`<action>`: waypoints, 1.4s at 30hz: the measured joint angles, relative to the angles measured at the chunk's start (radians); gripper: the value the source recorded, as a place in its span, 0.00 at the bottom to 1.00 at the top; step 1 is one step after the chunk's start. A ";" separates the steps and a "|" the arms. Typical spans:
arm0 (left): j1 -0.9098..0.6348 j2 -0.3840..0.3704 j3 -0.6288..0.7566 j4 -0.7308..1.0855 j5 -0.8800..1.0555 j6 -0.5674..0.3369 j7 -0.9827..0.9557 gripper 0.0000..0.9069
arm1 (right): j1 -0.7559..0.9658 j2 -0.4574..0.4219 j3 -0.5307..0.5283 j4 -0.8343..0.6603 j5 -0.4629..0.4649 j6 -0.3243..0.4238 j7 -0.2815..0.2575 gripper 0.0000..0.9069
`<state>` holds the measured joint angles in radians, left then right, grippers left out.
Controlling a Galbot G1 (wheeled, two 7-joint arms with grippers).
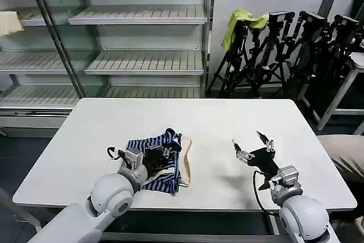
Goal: Fold and organize the clothes.
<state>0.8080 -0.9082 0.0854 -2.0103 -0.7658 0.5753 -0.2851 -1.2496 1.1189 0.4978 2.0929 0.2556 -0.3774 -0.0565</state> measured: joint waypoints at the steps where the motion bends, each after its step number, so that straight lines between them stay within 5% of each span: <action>1: -0.001 -0.001 0.001 0.002 0.000 0.000 0.001 0.01 | -0.001 0.001 0.000 0.000 0.000 0.000 0.000 1.00; 3: -0.001 -0.005 0.001 0.008 0.002 0.000 0.006 0.03 | -0.001 0.002 0.000 0.001 0.000 0.000 0.000 1.00; 4: -0.001 -0.007 0.000 0.012 0.005 0.000 0.009 1.00 | -0.003 0.003 0.001 0.004 0.000 0.000 0.000 1.00; 17: 0.026 -0.023 -0.048 0.031 0.041 -0.072 0.063 1.00 | -0.012 0.013 0.009 0.023 -0.002 -0.001 -0.002 1.00; 29: 0.155 0.018 -0.258 -0.116 0.072 -0.173 0.090 1.00 | -0.012 0.011 0.012 0.049 0.001 0.001 -0.011 1.00; 42: 0.376 -0.007 -0.451 -0.146 0.055 -0.106 -0.005 1.00 | -0.044 0.005 0.074 0.074 0.001 -0.002 -0.014 1.00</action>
<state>1.1841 -0.9154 -0.3657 -2.1562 -0.7113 0.4694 -0.2905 -1.2936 1.1243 0.5721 2.1667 0.2570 -0.3789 -0.0703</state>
